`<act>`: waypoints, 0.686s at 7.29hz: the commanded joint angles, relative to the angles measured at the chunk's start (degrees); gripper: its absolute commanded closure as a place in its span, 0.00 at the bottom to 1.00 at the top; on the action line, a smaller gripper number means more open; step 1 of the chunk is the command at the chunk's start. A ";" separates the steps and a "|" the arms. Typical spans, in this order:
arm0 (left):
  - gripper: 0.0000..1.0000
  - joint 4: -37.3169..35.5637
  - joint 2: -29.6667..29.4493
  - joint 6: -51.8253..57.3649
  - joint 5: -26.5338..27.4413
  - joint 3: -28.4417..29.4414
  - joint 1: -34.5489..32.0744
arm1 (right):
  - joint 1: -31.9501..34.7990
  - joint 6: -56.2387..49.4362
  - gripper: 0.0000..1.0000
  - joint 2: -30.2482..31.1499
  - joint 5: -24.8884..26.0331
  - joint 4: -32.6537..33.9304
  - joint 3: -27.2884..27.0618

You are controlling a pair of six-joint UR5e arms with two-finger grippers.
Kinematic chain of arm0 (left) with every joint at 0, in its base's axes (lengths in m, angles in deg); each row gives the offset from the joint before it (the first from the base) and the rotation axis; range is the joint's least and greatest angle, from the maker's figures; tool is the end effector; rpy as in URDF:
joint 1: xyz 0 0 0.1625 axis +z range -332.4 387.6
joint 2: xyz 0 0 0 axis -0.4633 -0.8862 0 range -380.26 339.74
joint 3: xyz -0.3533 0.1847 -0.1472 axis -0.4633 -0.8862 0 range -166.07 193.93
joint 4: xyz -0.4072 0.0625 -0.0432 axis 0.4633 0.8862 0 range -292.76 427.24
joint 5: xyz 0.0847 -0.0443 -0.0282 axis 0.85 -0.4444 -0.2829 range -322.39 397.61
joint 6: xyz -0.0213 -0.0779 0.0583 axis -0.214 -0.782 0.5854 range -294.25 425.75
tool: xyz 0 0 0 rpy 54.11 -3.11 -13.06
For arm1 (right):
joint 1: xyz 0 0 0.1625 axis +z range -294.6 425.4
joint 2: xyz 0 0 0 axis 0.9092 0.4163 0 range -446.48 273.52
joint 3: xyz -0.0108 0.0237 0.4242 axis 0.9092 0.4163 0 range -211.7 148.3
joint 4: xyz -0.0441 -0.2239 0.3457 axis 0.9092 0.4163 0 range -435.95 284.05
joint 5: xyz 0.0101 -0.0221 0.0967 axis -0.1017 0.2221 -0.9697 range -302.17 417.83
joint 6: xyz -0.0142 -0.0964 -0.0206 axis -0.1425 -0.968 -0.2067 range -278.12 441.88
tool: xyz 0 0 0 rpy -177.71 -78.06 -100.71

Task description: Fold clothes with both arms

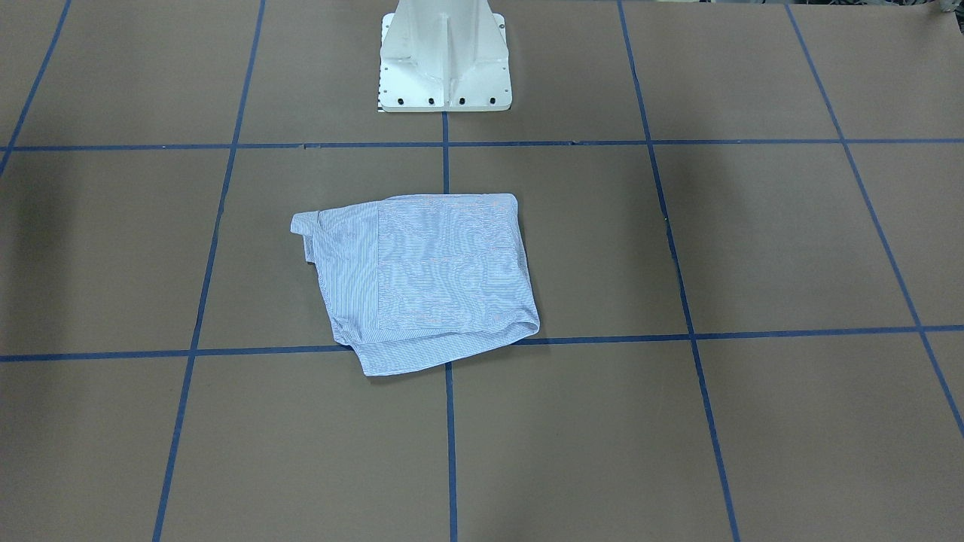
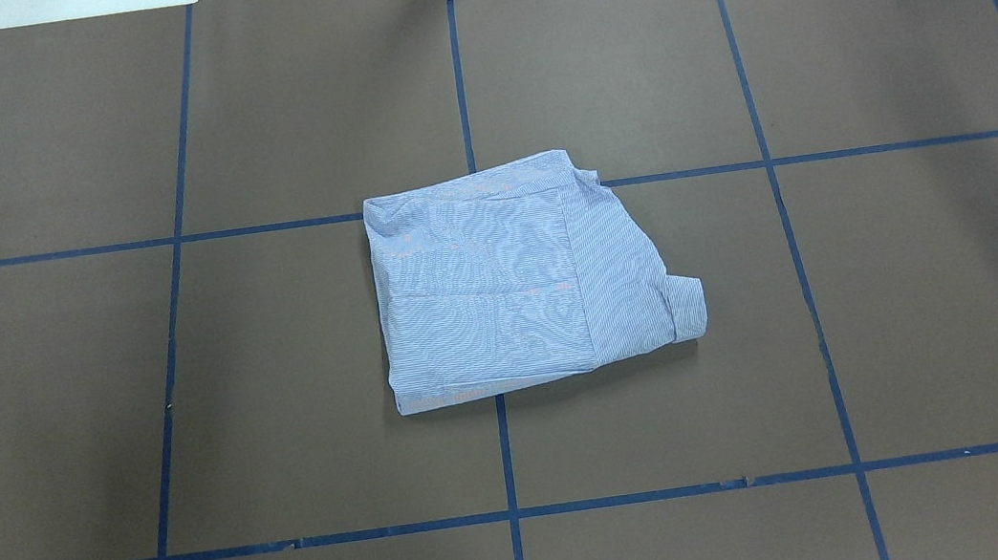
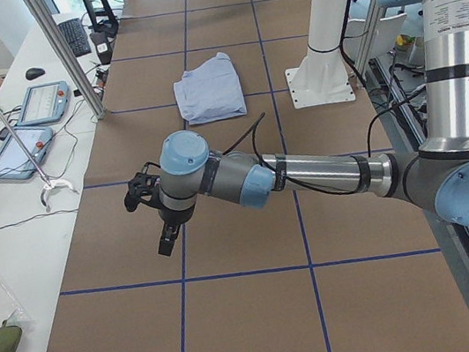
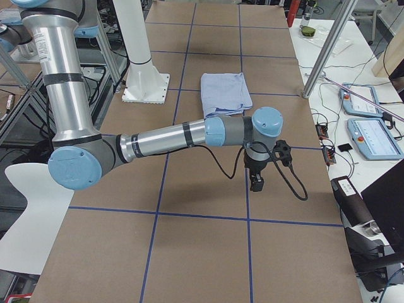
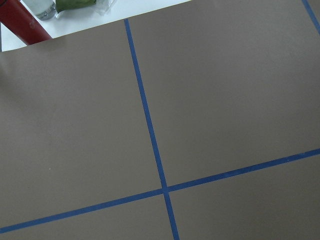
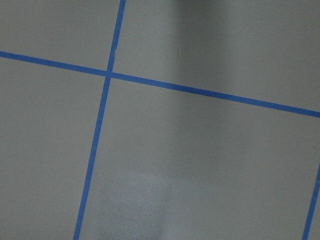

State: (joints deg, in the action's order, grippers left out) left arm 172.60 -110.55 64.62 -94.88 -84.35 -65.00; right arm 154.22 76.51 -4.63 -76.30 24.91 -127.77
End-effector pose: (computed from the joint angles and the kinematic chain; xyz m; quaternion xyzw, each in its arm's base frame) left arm -0.0891 -0.5073 0.5557 0.1978 0.3520 0.0455 0.9137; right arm 0.0527 -0.5453 0.5524 0.0409 -0.3742 -0.0638 0.9242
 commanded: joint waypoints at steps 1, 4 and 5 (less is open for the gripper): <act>0.01 0.29 0.82 -0.02 0.30 1.69 -0.12 | 0.83 -0.17 0.00 5.57 1.23 -0.05 -1.49; 0.01 -0.15 3.71 0.25 3.10 1.43 -0.03 | 0.83 0.71 0.00 7.96 2.21 0.04 -1.23; 0.01 -0.42 4.94 0.25 3.38 2.12 0.40 | 0.83 0.80 0.00 8.93 1.95 0.04 -1.22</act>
State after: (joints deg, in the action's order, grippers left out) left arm 172.52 -106.96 64.84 -92.34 -82.67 -64.93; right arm 155.04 77.15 2.86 -74.21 24.95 -129.10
